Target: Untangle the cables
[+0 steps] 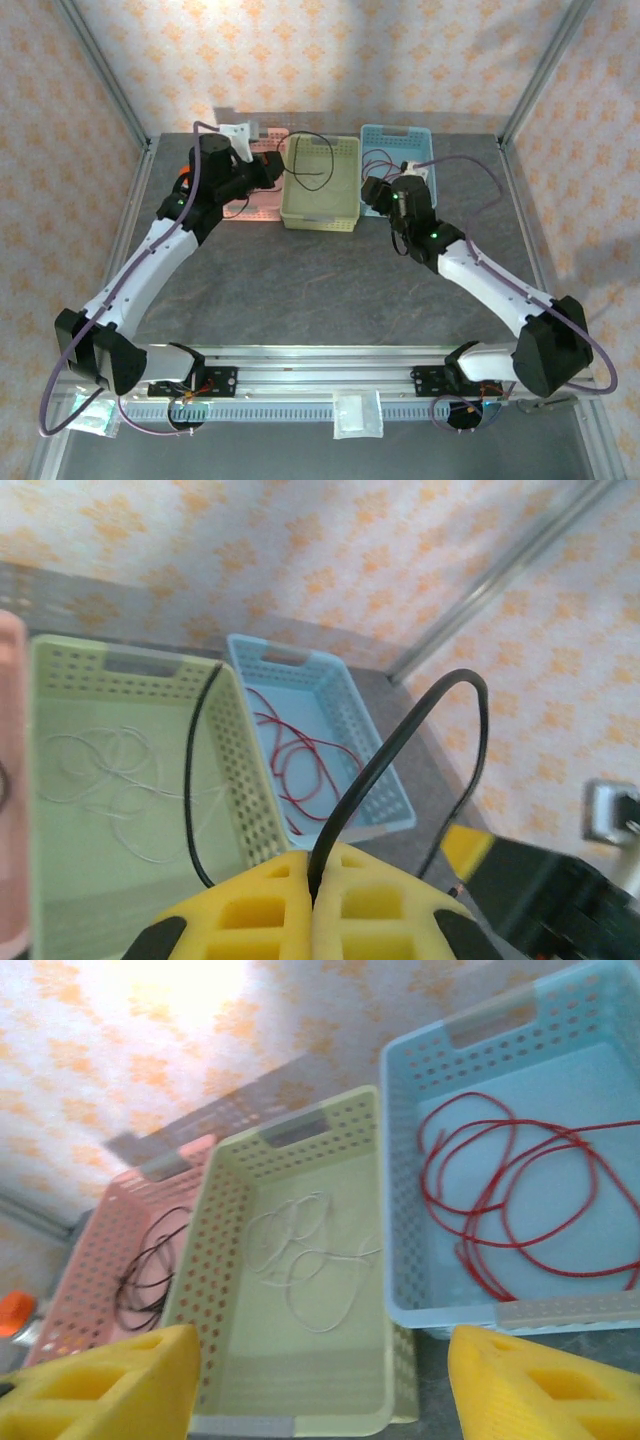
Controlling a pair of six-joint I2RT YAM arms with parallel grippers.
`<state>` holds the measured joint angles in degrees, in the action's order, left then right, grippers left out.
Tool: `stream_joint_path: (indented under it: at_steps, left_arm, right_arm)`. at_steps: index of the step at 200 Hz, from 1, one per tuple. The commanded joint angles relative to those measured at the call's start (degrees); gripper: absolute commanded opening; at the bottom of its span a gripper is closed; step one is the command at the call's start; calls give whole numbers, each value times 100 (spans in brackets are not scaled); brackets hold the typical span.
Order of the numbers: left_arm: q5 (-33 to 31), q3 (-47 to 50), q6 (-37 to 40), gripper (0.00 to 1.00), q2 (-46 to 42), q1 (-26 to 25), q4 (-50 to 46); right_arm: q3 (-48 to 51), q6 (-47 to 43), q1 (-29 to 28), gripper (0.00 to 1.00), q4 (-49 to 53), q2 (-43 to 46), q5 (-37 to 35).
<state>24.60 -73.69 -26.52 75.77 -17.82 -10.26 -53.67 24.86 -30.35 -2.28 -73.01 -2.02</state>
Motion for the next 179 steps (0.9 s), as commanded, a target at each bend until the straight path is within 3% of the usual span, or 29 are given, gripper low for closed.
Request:
stream_joint_path:
  at_steps: [1, 31, 70, 110, 179]
  left_arm:
    - [-571, -355, 147, 0, 15, 234, -278]
    - [-814, -692, 167, 0, 372, 543, -291]
    - [-1048, -1135, 265, 0, 1031, 897, -236]
    - [-1177, -1551, 330, 0, 1838, 1223, -281]
    - [-1366, -2712, 545, 0, 3644, 1281, -892]
  right_arm:
    - [241, -312, -46, 72, -615, 423, 936]
    - [170, -589, -294, 100, -555, 508, 1617]
    - [-20, -796, -727, 100, -475, 709, 1700]
    - [60, -794, -775, 100, -388, 730, 1536]
    - [191, -693, -771, 100, -252, 569, 1549]
